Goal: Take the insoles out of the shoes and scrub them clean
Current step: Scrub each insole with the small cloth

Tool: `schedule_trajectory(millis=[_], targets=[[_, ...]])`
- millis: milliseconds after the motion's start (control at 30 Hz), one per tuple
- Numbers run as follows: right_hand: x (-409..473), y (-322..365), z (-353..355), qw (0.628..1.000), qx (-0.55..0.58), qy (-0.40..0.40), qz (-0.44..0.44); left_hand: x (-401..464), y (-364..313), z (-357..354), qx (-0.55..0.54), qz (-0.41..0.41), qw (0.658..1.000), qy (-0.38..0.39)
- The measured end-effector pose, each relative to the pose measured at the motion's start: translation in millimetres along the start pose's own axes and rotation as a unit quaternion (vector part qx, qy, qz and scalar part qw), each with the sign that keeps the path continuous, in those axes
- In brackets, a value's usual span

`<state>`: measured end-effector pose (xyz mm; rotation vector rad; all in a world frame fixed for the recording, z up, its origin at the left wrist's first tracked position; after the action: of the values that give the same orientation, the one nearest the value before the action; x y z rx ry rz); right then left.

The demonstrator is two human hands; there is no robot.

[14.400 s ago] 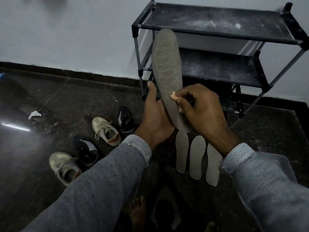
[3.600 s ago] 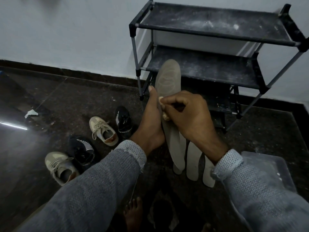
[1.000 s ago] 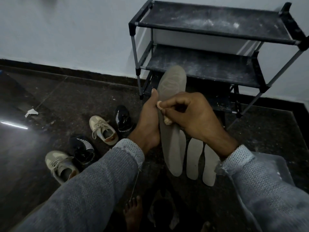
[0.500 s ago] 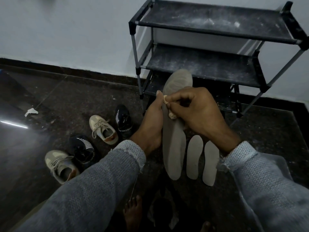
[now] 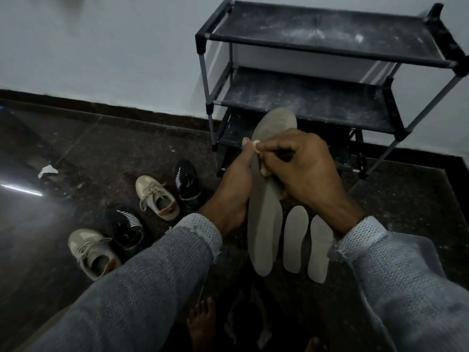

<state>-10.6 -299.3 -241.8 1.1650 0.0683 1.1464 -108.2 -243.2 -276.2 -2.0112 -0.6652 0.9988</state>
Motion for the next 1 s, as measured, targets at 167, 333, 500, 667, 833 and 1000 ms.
schedule_trajectory(millis=[167, 333, 500, 667, 833, 1000], targets=[[-1.5, 0.4, -1.1, 0.999, -0.001, -0.044, 0.015, -1.0, -0.7, -1.5, 0.007, -0.012, 1.0, 0.009], [4.5, -4.9, 2.8, 0.993, -0.031, -0.116, 0.004, -3.4, 8.6, -8.5, 0.014, 0.006, 1.0, 0.015], [-4.1, -1.7, -4.7, 0.998, 0.046, -0.006, -0.032, -1.7, -0.5, 0.6, 0.013, -0.007, 1.0, -0.008], [-4.7, -2.5, -4.1, 0.993, 0.092, 0.036, -0.061, -2.5, -2.8, 1.3, -0.003, -0.003, 0.999, -0.035], [-2.6, -8.3, 2.2, 0.99, 0.098, 0.022, -0.098, -3.6, -8.4, -0.4, -0.088, 0.023, 0.996, 0.016], [-1.5, -8.8, 1.5, 0.991, 0.093, 0.03, -0.094, -2.1, -15.3, 2.9, -0.13, 0.026, 0.99, 0.05]])
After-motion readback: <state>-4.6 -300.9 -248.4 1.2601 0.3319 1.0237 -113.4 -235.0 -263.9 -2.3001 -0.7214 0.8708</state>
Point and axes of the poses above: each hand's wrist, its own x-axis towards the middle knuckle, its own z-axis out of the back of the hand, y = z × x, the point moved 2 cm from there along x, towards the middle knuckle, and after that the axes turned 10 degrees about -y, right-handed, at the moved point
